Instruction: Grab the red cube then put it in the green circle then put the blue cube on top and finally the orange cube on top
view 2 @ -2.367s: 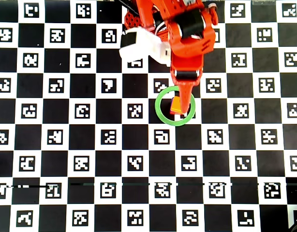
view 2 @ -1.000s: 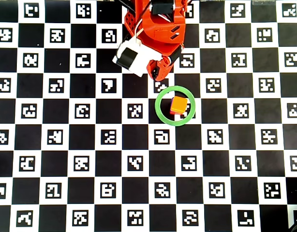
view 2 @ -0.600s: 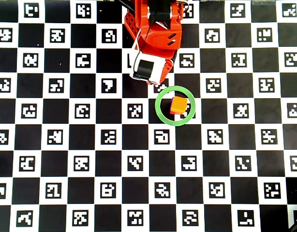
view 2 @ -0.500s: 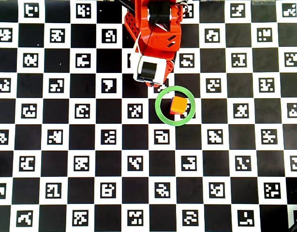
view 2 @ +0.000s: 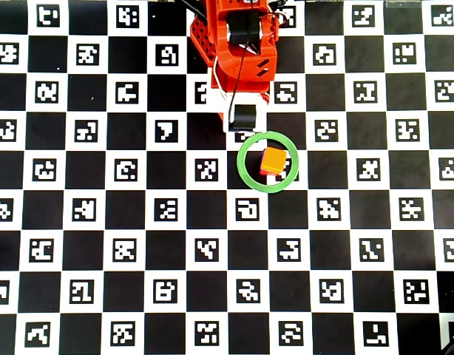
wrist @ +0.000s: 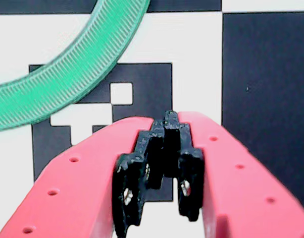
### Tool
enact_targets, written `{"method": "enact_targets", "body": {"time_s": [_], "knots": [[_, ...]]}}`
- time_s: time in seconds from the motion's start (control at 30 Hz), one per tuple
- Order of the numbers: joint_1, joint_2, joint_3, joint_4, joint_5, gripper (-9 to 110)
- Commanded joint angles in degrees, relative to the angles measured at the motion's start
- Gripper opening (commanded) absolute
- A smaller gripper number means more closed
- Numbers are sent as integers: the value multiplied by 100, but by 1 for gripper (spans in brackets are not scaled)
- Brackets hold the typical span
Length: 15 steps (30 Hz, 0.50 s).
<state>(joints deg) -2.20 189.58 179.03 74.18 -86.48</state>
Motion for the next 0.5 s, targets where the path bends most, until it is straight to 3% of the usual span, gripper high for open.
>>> {"method": "enact_targets", "body": {"time_s": [0.0, 0.47], "knots": [[26, 290, 343, 343, 0, -6], [9, 290, 343, 352, -35, -6]]}}
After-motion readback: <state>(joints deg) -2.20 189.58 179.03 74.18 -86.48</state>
